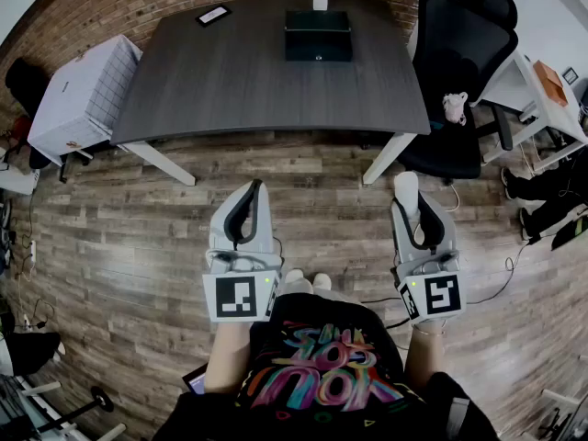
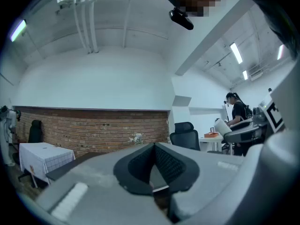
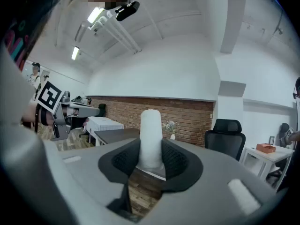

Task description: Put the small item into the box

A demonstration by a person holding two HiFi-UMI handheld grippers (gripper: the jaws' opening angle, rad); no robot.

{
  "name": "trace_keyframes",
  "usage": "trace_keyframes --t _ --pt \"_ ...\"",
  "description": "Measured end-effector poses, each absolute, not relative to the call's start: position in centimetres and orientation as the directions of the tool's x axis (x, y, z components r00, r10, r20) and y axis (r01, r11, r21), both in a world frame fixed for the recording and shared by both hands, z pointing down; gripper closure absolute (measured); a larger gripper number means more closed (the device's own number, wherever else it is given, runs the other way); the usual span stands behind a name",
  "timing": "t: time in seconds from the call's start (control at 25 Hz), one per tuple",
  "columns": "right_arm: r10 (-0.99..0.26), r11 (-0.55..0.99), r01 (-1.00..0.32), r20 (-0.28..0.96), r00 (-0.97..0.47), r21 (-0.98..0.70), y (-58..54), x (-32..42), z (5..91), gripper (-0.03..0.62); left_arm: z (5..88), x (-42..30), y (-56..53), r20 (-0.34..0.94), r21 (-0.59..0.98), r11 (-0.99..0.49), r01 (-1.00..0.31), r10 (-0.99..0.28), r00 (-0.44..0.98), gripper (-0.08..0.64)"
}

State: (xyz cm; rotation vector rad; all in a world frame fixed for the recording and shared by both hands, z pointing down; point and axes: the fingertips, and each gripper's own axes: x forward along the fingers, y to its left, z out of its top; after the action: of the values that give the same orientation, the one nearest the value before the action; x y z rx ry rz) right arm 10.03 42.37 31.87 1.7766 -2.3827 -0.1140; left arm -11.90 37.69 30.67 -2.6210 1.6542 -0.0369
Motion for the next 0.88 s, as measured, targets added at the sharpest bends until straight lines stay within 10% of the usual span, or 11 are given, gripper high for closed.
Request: trace_keyframes --t 0.88 --pt "-0.948 0.315 -0.944 0.093 -0.306 0.100 40.8 13.4 33.9 0.457 30.7 -9.7 37.1 -0.011 -0.088 -0.375 -0.923 -0.926 0.377 0.558"
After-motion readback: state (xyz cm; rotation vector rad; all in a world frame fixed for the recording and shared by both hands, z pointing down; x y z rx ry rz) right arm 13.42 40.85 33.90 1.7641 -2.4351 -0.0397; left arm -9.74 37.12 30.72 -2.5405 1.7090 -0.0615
